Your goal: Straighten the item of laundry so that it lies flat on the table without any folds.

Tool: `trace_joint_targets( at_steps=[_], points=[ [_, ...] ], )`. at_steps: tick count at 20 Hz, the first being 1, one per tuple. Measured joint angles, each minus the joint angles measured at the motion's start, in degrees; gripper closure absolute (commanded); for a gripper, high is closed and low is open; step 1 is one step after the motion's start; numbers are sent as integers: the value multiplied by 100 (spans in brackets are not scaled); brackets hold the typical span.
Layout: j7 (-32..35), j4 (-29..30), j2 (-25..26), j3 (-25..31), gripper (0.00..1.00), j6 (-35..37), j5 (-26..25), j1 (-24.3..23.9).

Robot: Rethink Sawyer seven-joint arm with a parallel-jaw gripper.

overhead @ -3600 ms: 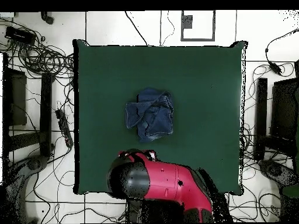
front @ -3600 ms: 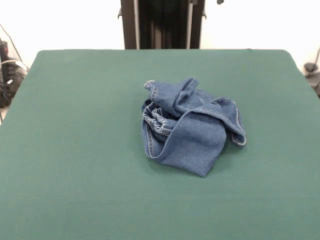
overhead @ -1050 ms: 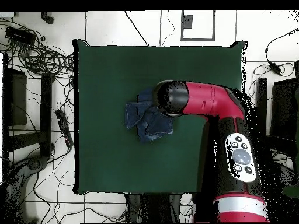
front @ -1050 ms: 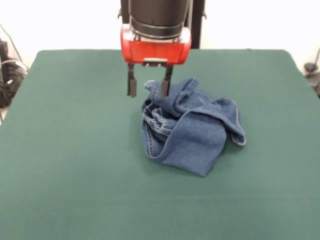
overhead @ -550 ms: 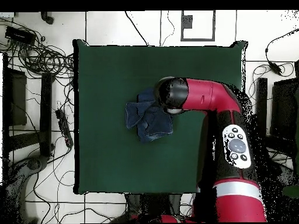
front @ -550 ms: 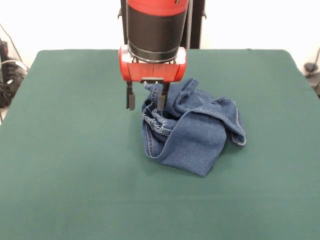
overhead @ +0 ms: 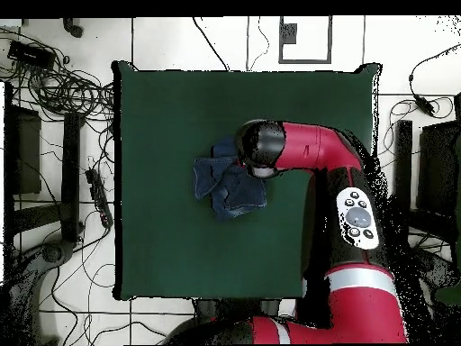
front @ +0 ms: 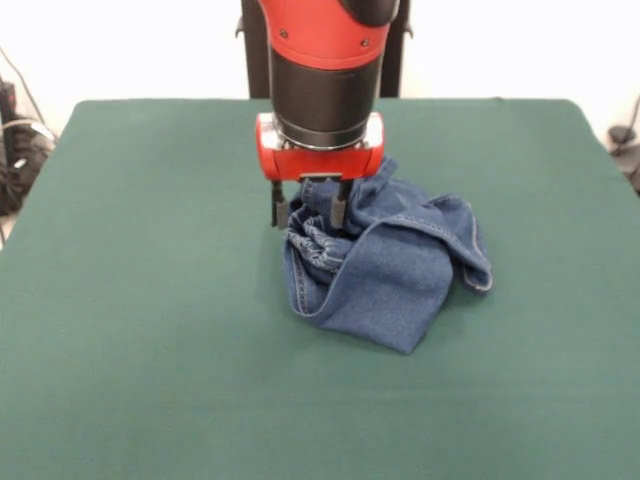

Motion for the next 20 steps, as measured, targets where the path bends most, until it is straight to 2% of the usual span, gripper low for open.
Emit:
trace_joint_targets(
  at_steps=[20],
  points=[
    [0, -47, 128, 16, 0, 333, -24, -18]
  ],
)
